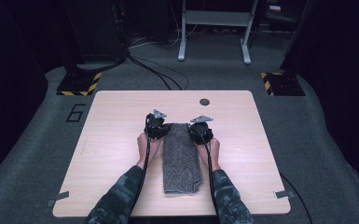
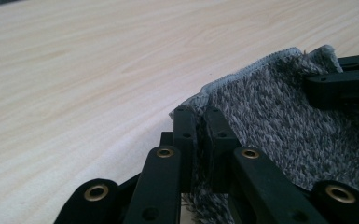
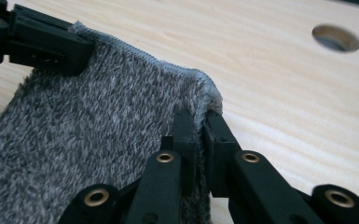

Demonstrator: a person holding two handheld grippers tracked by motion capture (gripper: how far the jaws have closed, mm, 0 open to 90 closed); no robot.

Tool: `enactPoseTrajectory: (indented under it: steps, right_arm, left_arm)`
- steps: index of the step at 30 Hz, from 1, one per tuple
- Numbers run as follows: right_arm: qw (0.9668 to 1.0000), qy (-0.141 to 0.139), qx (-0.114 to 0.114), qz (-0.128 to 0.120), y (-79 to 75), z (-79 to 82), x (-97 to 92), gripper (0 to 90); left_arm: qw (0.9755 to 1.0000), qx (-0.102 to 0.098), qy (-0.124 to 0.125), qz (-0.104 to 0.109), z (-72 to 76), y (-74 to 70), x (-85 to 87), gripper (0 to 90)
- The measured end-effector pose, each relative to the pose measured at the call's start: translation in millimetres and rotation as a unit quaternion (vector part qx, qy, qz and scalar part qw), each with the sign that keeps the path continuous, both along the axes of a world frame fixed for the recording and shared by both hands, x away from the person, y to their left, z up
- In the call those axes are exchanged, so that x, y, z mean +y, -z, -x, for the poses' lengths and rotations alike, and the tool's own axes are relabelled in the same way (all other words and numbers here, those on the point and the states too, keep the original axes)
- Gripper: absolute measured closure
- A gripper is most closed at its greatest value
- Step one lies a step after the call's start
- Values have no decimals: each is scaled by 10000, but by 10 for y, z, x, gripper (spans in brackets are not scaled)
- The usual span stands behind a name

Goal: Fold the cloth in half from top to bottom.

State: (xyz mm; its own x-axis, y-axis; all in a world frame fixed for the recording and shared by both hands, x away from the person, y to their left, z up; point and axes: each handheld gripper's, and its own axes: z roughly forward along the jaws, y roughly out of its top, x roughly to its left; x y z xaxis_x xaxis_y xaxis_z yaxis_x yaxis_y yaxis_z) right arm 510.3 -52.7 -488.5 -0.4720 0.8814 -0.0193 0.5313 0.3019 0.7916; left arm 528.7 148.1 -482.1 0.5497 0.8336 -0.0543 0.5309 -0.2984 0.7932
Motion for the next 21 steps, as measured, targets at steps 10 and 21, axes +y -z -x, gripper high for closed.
enactPoseTrajectory:
  steps: [10,21]
  right_arm:
    - [9989,-87,-465,-22,-172,98,-37,850]
    - [9960,-202,-864,-69,-444,64,-9,849]
  left_arm:
    - [9992,-385,76,65,78,-170,25,849]
    - [9967,-796,90,102,82,-401,100,848]
